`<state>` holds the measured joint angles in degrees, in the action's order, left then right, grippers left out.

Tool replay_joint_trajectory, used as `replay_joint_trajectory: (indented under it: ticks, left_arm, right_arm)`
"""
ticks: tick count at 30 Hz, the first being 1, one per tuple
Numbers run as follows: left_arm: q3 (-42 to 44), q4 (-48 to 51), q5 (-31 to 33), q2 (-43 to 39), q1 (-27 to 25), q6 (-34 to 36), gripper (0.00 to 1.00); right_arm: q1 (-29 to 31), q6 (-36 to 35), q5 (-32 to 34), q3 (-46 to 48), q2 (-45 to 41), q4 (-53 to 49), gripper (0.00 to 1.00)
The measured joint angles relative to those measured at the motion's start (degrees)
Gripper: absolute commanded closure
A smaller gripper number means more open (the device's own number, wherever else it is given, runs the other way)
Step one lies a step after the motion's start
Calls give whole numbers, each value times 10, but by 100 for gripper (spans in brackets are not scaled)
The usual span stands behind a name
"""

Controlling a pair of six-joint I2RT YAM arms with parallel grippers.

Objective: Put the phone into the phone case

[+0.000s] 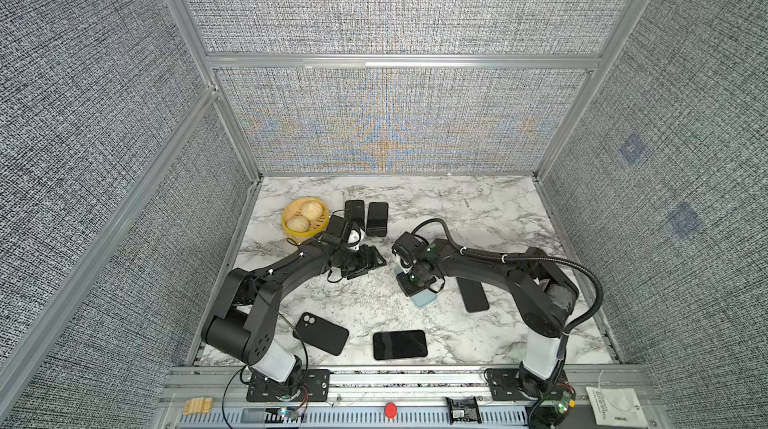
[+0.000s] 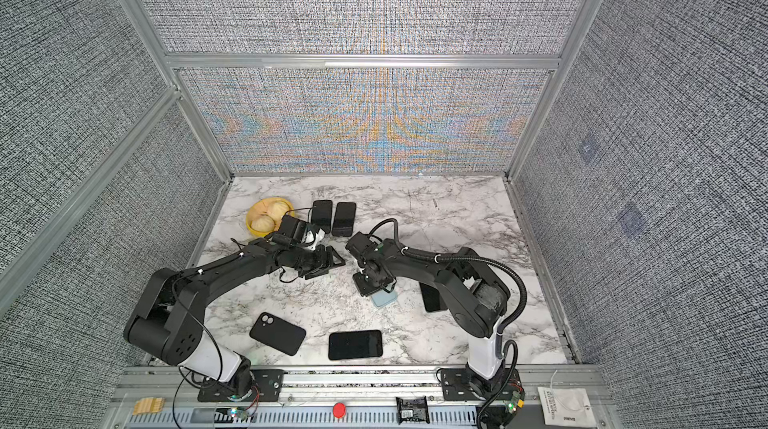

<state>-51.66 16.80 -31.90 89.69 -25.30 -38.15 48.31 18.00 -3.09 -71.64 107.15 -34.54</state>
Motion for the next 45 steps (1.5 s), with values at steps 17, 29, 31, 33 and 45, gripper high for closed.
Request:
replay_joint_trajectory:
  ticks: [17,29,31,33,45]
  left_arm:
    - [-168,32,7,120,-84,29,18]
    - [-212,59,-13,174,-89,46,17]
    - [-209,59,-15,175,-89,47,17]
    - [-205,58,-17,176,-89,47,17]
    - [-196,56,-26,177,-89,48,17]
  right_arm:
    - [-124,15,134,153,-236,-129,17]
    - [-213,15,100,185,-172,-123,11]
    - [-221,15,98,185,-159,-116,12]
    - [-222,15,87,185,-145,-107,13]
    - [-233,18,49,178,-113,-99,25]
